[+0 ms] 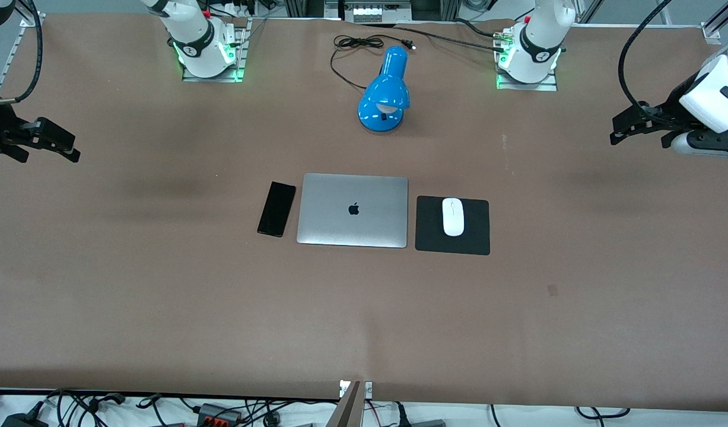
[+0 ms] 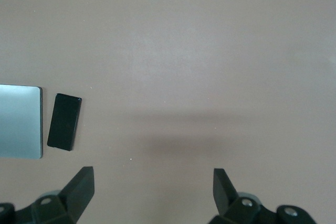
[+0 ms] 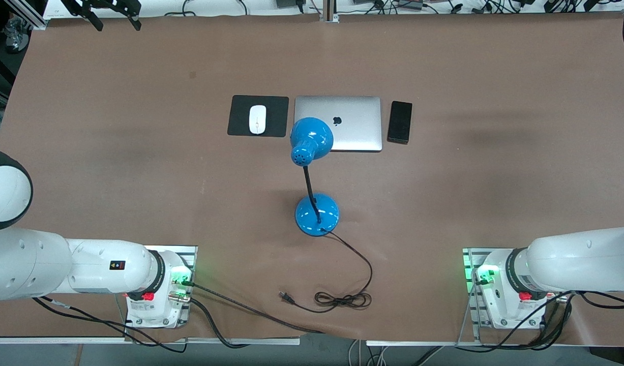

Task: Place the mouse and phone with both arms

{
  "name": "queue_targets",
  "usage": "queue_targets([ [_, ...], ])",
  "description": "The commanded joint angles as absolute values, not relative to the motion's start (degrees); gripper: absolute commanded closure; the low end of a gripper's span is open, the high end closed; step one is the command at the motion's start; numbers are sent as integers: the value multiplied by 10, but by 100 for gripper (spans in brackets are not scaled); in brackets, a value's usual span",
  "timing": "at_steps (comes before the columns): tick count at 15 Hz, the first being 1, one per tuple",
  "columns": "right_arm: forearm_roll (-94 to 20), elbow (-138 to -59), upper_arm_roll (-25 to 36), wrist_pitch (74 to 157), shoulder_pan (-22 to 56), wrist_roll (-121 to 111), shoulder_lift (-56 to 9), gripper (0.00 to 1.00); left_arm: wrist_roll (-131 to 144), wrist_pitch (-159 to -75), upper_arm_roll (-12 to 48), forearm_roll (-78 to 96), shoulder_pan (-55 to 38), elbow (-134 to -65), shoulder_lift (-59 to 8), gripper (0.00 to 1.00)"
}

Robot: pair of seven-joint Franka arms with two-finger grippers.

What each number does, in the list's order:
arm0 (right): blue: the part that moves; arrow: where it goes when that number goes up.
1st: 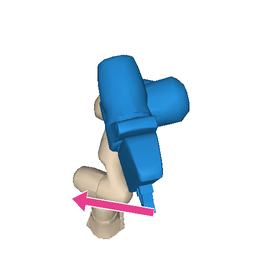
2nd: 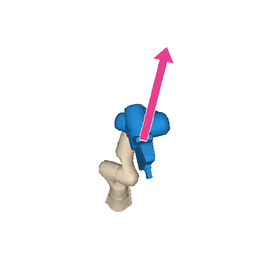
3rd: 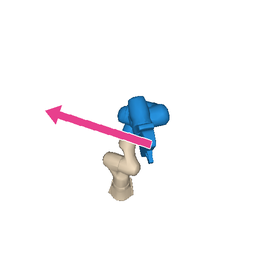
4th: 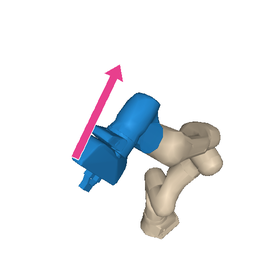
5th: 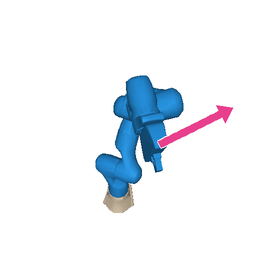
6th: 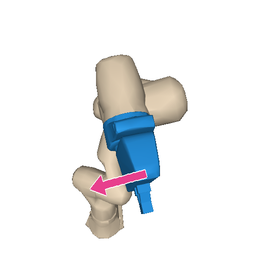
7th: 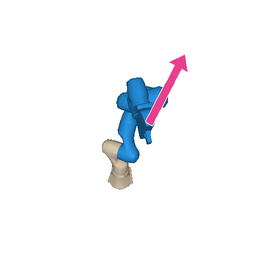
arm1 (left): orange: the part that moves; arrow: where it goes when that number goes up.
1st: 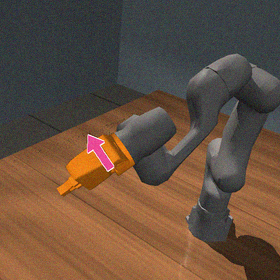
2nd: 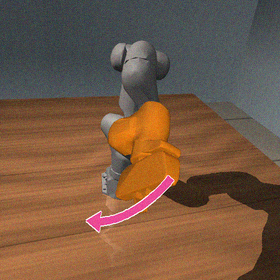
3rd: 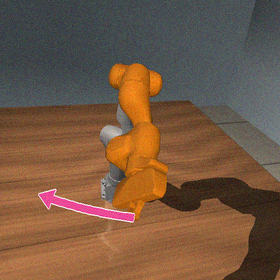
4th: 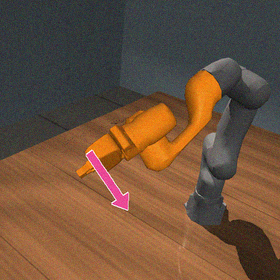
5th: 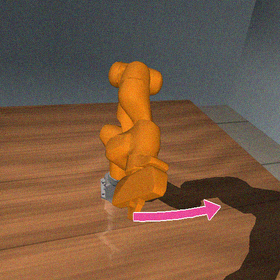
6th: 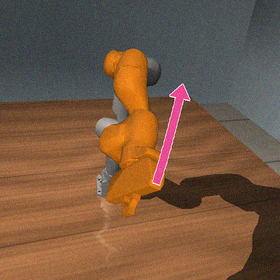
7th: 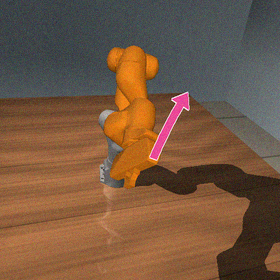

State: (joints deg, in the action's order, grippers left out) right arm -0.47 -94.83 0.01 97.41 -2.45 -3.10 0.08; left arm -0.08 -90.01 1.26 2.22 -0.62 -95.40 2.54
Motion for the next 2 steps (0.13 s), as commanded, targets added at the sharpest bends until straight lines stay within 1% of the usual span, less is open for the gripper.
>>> queue_targets([
  [1,0,-967,-10,973,-34,-27,19,0,4,-888,13,11,-9,-937,18,0],
  [2,0,-967,-11,974,-34,-27,19,0,4,-888,13,11,-9,-937,18,0],
])
